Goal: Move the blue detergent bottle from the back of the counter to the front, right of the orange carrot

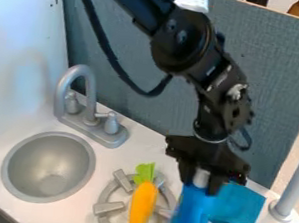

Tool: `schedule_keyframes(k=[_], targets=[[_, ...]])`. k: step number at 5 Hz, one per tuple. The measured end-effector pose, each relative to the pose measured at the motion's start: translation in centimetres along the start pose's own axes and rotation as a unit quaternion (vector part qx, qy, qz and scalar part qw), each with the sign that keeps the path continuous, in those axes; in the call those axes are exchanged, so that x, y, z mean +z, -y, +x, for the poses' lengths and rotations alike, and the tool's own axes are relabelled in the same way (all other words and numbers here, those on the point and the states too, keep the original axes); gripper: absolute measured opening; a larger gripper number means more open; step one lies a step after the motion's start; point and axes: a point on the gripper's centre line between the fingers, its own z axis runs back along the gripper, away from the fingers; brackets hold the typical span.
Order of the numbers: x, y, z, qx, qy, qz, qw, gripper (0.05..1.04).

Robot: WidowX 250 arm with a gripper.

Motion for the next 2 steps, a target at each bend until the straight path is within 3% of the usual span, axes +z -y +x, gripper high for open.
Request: schedule_keyframes(k=[2], targets=[[-0.92, 0.43, -1.83, -0.036, 0.0, 0.001, 0.9993, 0.532]])
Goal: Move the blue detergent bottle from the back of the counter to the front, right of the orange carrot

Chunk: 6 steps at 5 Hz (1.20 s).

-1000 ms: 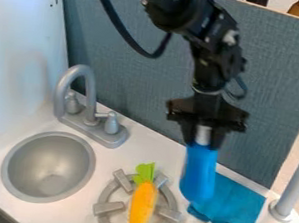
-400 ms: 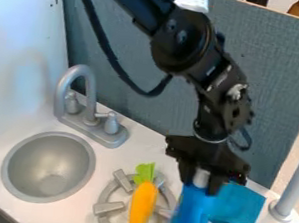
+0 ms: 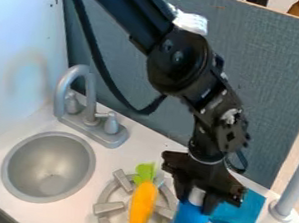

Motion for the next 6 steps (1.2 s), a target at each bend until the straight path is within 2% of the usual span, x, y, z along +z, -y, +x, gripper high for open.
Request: schedule_keyframes(k=[2, 4, 6], targets=[[-0.7, 0.1, -1.3, -0.017, 0.01, 0.011, 0.9997, 0.532], [-1.4, 0.4, -1.3, -0.018, 0.019, -0.001, 0.9996, 0.532], [-1.9, 0.3, -1.8, -0.023, 0.016, -0.03, 0.9992, 0.532]])
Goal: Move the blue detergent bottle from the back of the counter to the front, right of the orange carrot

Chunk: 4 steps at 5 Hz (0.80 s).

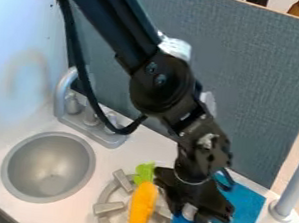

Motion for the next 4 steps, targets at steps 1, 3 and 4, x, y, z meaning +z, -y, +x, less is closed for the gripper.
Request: schedule_keyframes(k=[1, 3, 4], targets=[[-0.2, -0.5, -0.6, 0.002, -0.01, -0.014, 0.9998, 0.532], [-0.2, -1.6, -1.6, 0.022, -0.039, -0.063, 0.997, 0.604], [0.2, -1.7, -2.0, 0.03, -0.052, -0.066, 0.996, 0.9]])
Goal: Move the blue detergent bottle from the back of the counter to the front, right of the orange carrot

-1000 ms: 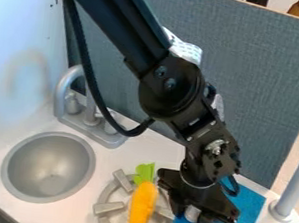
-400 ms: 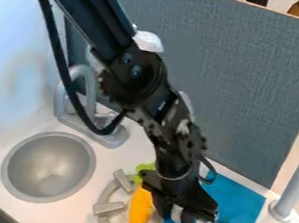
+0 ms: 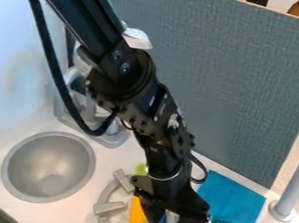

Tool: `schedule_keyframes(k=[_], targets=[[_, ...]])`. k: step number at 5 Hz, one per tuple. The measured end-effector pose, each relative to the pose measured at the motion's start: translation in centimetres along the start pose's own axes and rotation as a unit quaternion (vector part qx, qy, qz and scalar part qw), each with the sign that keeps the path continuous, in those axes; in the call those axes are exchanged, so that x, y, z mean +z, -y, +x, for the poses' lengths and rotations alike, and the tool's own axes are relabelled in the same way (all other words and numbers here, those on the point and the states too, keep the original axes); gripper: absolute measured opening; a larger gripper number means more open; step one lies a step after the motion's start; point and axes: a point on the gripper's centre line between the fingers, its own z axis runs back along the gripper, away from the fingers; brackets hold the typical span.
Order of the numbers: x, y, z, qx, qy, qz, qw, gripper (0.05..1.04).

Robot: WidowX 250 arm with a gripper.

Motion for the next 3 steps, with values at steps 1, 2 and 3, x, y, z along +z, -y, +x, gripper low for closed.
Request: schedule_keyframes(k=[1, 2, 3], targets=[[0.9, 0.2, 0.1, 0.001, 0.007, -0.003, 1.0, 1.012], [3.0, 0.9, 0.3, -0.002, 0.014, -0.012, 0.9998, 1.008], [7.6, 1.9, 0.7, -0.018, -0.004, -0.046, 0.9988, 1.005]])
